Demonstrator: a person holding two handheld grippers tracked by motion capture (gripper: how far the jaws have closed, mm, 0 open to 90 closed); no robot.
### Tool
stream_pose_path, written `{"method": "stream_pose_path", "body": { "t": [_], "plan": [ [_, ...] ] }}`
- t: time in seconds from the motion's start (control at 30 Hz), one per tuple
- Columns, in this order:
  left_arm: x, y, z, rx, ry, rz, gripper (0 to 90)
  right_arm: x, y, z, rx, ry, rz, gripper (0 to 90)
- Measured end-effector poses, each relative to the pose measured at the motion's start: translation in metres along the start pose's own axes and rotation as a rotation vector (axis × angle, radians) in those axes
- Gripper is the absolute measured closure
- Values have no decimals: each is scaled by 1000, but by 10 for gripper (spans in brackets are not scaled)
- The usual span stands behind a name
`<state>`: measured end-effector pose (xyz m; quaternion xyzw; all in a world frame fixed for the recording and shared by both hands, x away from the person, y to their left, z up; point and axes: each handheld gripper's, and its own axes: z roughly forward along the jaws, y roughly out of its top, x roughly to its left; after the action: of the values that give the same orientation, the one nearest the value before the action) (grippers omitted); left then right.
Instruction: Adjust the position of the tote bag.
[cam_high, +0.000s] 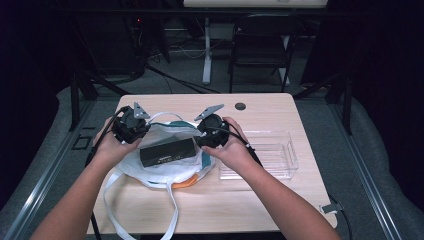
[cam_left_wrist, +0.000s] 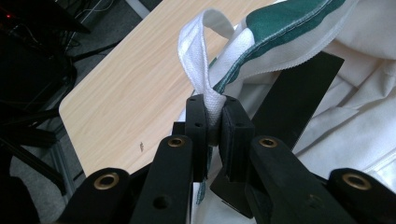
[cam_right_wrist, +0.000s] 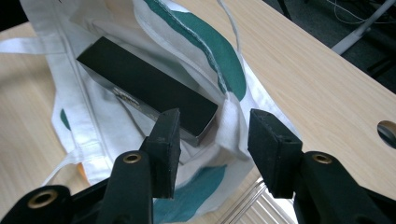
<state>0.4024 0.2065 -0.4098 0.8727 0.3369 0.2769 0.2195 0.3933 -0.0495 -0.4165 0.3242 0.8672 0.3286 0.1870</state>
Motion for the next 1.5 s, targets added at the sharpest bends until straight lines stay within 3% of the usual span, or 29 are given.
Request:
{"method": "stream_pose_path", "body": {
  "t": [0.13, 0.33, 0.8, 1.03, 1.23, 1.33, 1.5],
  "plan": [
    [1, 1, 1, 4, -2, 0, 831, -1, 3, 8, 6, -8, 13, 564],
    [3, 2, 2, 6, -2, -5, 831, -2, 4, 17, 51, -36, -10, 630],
    [3, 2, 4, 11, 3, -5, 830, -3, 3, 26, 102, -26, -29, 795],
    [3, -1, 4, -2, -6, 2, 822, -4, 4, 25, 109, -31, -38, 815],
    [6, -9, 3, -28, -21, -34, 710, -7, 4, 26, 109, -24, -18, 816],
    [9, -15, -1, -39, -30, -45, 593, -8, 4, 25, 105, -27, -11, 817],
    [13, -26, -6, -51, -36, -61, 530, -10, 4, 25, 105, -25, -6, 816]
  ]
}}
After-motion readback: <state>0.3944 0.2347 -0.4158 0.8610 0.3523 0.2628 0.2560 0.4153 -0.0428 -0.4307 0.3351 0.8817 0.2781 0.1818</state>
